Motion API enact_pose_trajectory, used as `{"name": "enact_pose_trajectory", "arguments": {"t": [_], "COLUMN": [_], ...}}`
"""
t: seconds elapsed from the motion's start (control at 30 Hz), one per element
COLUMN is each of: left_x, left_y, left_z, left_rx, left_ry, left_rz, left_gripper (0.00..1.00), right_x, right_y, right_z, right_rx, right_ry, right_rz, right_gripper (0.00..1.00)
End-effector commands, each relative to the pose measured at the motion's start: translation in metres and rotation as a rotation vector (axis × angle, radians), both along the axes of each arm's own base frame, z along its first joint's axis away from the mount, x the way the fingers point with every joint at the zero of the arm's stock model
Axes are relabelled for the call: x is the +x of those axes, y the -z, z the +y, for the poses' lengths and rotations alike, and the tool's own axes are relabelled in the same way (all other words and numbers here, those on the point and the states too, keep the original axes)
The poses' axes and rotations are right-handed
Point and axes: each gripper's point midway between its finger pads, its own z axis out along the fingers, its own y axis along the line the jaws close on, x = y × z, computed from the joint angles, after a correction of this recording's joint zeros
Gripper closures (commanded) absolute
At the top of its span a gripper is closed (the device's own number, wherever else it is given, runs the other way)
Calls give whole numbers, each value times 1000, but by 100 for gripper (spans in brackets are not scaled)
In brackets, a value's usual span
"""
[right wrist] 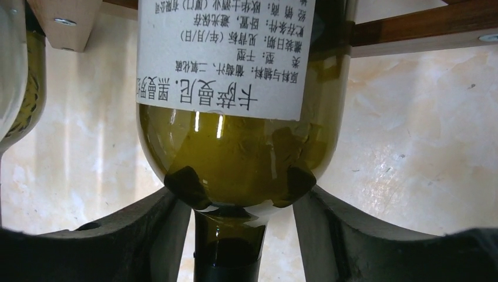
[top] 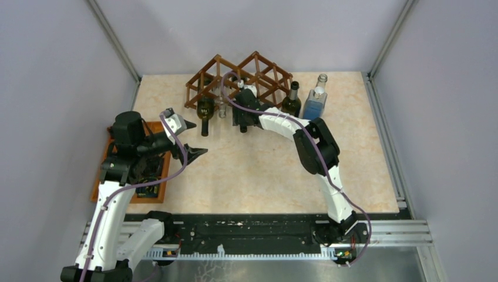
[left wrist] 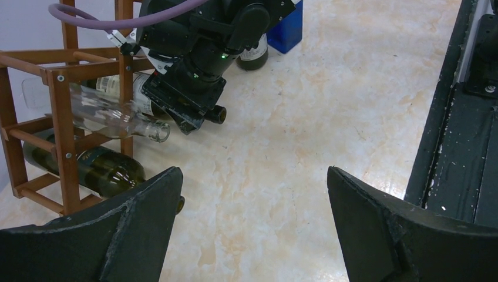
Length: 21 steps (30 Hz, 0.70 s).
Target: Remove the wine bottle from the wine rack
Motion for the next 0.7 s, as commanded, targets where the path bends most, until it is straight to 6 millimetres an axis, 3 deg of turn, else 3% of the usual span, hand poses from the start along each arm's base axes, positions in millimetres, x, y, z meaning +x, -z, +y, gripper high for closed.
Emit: {"name": "enact_pose_trajectory", "arguments": {"t": [0.0, 0.17, 0.53, 0.67], "left_x": [-1, -1, -4, -5], "left_y": [4, 5, 7, 9], "left_z": [-1, -1, 0, 0], "left_rx": [7, 9, 15, 13], "left_ry": [14, 11, 8, 14], "left_rz": [-1, -4, -8, -5], "left_gripper": [1, 1, 1, 1], "right_x": [19, 19, 6, -6], "right_y": [-22, -27, -59, -66], "right_z": [6, 7, 2, -3], "right_rx": [67, 97, 175, 192], "right_ry": [19, 21, 32, 42], "right_rz": [-49, -38, -73, -86], "right_gripper": [41, 50, 99, 100]}}
